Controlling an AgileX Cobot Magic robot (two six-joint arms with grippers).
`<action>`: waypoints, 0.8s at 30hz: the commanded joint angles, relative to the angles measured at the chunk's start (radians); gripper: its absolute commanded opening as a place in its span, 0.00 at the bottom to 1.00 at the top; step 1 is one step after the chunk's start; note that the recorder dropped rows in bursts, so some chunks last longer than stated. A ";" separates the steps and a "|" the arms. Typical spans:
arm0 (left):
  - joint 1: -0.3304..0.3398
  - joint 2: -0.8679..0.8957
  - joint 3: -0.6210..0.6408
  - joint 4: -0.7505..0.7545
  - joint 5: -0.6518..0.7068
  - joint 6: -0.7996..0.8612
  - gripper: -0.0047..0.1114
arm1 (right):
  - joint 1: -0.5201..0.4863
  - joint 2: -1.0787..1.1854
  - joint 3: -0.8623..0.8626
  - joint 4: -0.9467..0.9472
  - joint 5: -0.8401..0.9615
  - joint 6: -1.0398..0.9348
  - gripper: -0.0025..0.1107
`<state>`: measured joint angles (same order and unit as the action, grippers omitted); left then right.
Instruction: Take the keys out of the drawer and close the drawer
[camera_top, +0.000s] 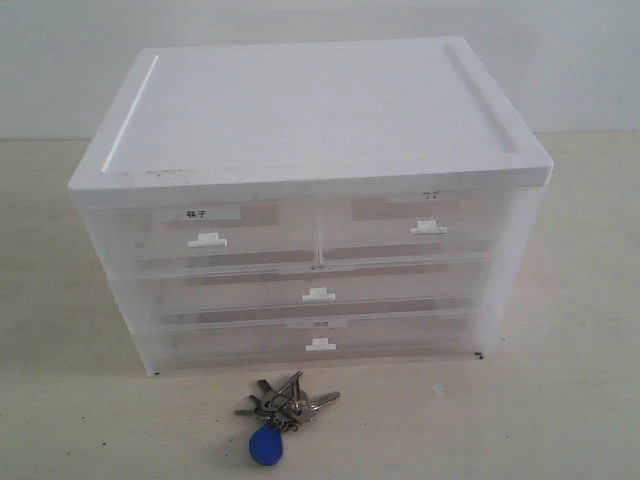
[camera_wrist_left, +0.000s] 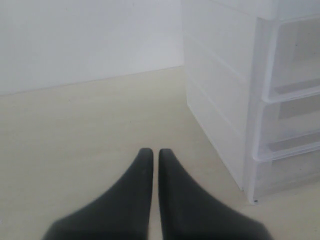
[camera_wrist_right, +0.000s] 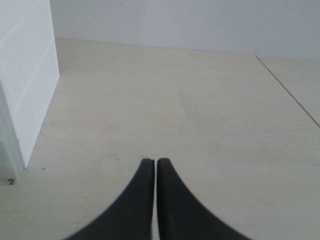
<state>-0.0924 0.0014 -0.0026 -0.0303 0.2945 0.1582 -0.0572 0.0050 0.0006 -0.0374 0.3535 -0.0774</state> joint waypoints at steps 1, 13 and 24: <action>0.003 -0.001 0.003 -0.011 0.002 0.008 0.08 | -0.004 -0.005 -0.001 -0.002 -0.011 0.000 0.02; 0.003 -0.001 0.003 -0.011 0.002 0.008 0.08 | -0.004 -0.005 -0.001 -0.002 -0.011 0.002 0.02; 0.003 -0.001 0.003 -0.011 0.002 0.008 0.08 | -0.004 -0.005 -0.001 -0.002 -0.011 0.009 0.02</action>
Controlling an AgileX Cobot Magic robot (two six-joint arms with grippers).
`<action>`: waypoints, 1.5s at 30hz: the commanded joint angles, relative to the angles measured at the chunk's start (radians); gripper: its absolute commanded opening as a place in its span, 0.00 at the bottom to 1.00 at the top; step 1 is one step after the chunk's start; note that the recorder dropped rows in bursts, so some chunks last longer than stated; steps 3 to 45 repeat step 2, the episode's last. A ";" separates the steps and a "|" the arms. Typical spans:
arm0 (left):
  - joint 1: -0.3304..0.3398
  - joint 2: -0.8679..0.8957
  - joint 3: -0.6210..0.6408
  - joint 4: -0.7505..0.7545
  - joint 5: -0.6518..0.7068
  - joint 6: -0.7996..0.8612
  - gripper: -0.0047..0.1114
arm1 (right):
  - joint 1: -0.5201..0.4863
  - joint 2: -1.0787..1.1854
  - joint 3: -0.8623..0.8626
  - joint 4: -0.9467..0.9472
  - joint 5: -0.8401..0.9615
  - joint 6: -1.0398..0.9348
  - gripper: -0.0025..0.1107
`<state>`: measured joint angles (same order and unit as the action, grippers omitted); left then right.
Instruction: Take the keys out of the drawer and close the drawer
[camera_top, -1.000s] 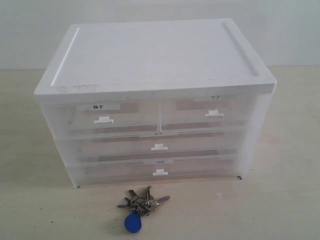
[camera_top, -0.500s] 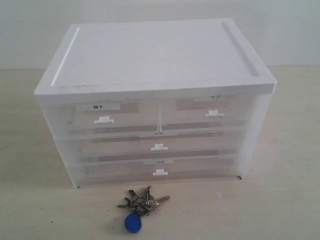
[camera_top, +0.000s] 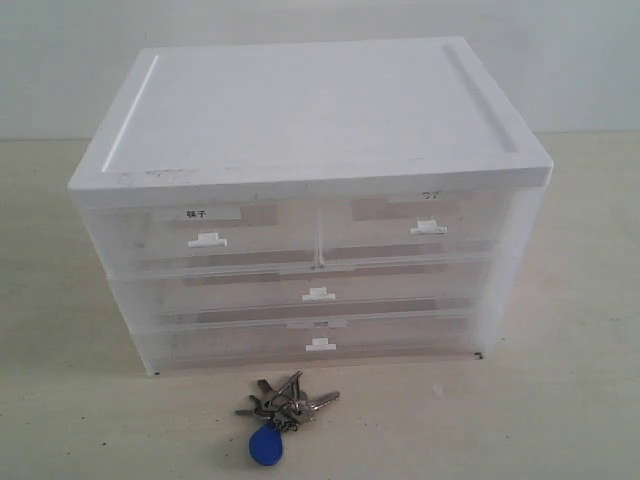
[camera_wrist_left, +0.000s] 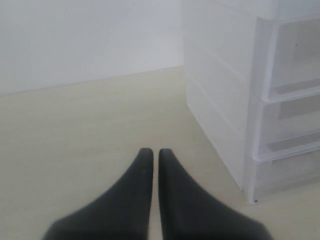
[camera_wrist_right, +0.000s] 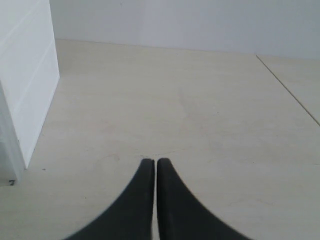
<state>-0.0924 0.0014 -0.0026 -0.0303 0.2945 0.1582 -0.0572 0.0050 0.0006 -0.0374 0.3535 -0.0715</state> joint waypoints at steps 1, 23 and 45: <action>0.003 -0.001 0.003 -0.011 0.002 0.008 0.08 | -0.004 -0.005 -0.001 -0.002 -0.011 0.003 0.02; 0.003 -0.001 0.003 -0.011 0.002 0.008 0.08 | -0.004 -0.005 -0.001 -0.002 -0.011 0.003 0.02; 0.003 -0.001 0.003 -0.011 0.002 0.008 0.08 | -0.004 -0.005 -0.001 -0.002 -0.011 0.003 0.02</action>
